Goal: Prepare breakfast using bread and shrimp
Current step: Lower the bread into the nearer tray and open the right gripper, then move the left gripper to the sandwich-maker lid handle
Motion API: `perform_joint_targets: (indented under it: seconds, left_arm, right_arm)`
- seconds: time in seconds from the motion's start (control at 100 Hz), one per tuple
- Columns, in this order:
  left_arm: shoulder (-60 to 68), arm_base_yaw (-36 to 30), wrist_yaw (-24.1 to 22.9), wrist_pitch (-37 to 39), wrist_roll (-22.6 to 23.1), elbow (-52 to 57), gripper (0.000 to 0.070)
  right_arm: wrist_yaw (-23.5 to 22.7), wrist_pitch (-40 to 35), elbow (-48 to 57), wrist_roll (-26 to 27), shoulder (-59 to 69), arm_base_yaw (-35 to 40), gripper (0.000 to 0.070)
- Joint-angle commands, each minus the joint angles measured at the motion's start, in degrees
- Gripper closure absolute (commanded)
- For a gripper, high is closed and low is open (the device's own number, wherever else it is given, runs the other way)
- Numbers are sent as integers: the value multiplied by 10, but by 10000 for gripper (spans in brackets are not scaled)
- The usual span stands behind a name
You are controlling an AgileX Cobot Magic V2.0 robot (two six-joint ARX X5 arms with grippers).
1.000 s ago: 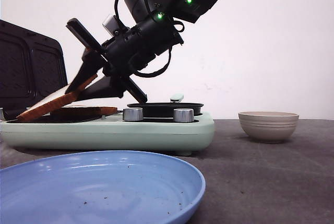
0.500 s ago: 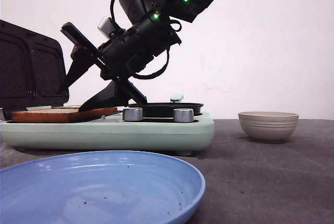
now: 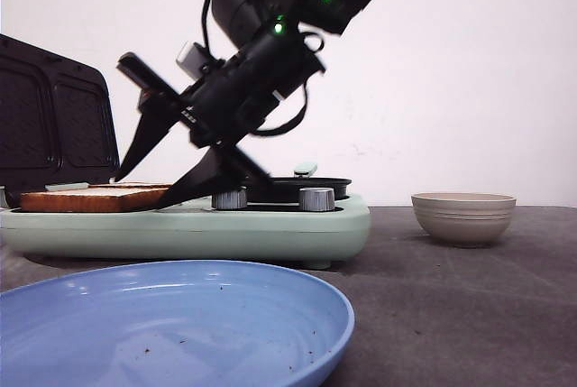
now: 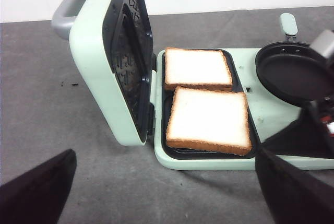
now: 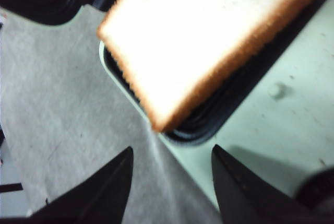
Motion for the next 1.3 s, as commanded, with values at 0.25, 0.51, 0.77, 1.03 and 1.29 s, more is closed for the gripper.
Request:
perform_joint_targets:
  seconds: [0.25,0.51,0.77,1.03,1.29]
  left_arm:
    - [1,-9,0,8,-1,3,0]
    - [1,-12,0,11,-7,1,0]
    - [1,-25,1,11,-7,-4,0]
    - [1,-28,1,21,-16,-5,0]
    - [2,-28,1,23,-20,-5,0]
  right_arm:
    - [129,-77,14,-152,-168,-7,413]
    - [209,-124,13,-240,-285,-3,413]
    - [220,-172,-27,-266,-381,-25,419]
    - [261,-130,-203,-264,-549,-30,424]
    - [302,-84,-429,-174,-769,-30,424]
